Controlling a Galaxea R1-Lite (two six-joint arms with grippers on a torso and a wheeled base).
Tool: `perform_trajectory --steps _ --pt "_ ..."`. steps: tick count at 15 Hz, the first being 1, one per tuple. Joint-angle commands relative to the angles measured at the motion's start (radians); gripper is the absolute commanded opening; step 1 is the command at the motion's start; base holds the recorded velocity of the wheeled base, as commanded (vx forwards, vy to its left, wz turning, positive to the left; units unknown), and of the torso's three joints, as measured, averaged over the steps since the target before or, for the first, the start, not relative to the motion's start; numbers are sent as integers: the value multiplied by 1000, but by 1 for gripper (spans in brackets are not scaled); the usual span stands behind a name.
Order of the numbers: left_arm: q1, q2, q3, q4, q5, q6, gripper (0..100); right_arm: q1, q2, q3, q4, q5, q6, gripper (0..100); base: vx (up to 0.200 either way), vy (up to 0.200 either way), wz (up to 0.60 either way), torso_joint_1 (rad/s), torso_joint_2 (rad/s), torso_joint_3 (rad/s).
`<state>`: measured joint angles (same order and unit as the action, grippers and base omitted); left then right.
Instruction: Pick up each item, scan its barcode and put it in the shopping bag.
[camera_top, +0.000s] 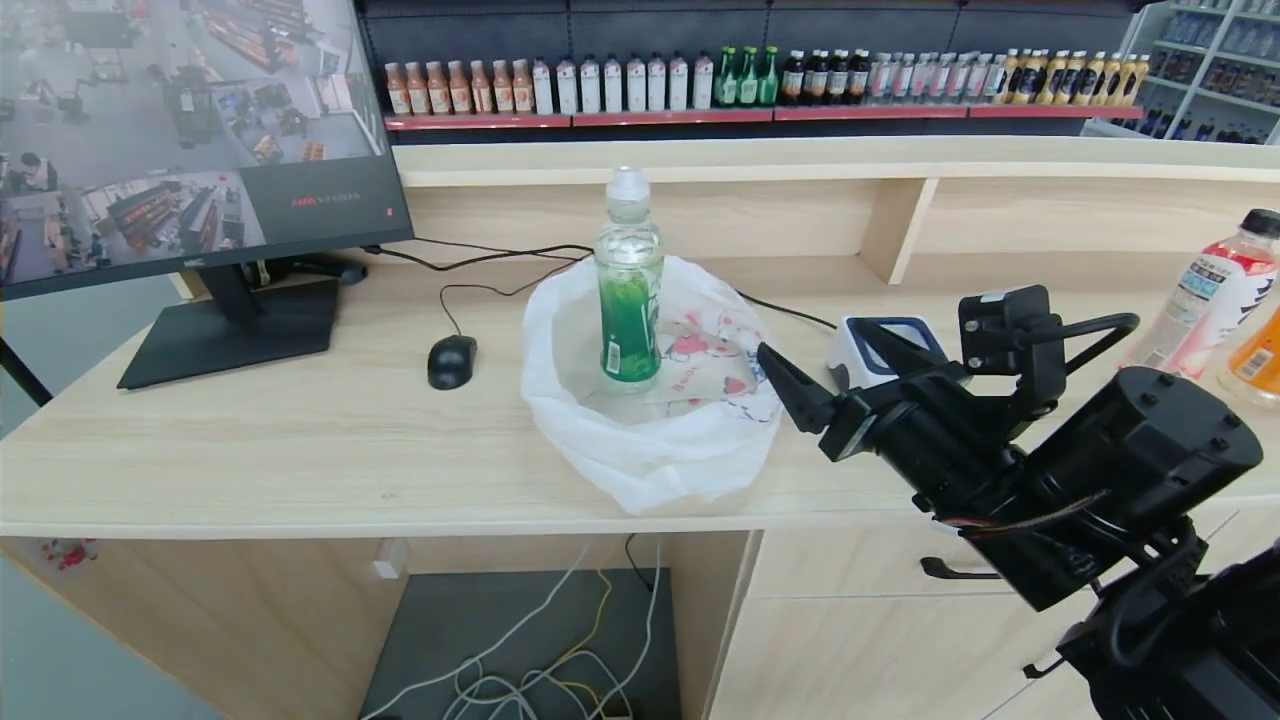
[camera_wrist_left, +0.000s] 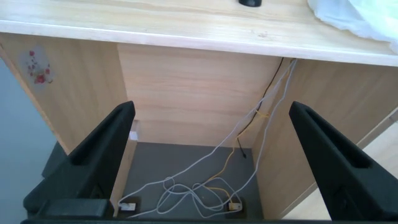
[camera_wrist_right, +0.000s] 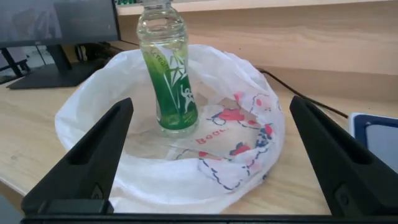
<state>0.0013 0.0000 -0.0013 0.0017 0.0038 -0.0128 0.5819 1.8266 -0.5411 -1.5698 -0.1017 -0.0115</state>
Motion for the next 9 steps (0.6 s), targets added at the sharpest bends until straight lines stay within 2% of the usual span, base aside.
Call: perform_trajectory --steps 1,9 --pt "0 0 0 0 1 -3 100 -11 -23 29 -1 0 -1 100 0 -200 0 7 2 2" --pt "0 0 1 0 1 -4 100 4 -15 32 -1 0 -2 100 0 -200 0 2 0 2"
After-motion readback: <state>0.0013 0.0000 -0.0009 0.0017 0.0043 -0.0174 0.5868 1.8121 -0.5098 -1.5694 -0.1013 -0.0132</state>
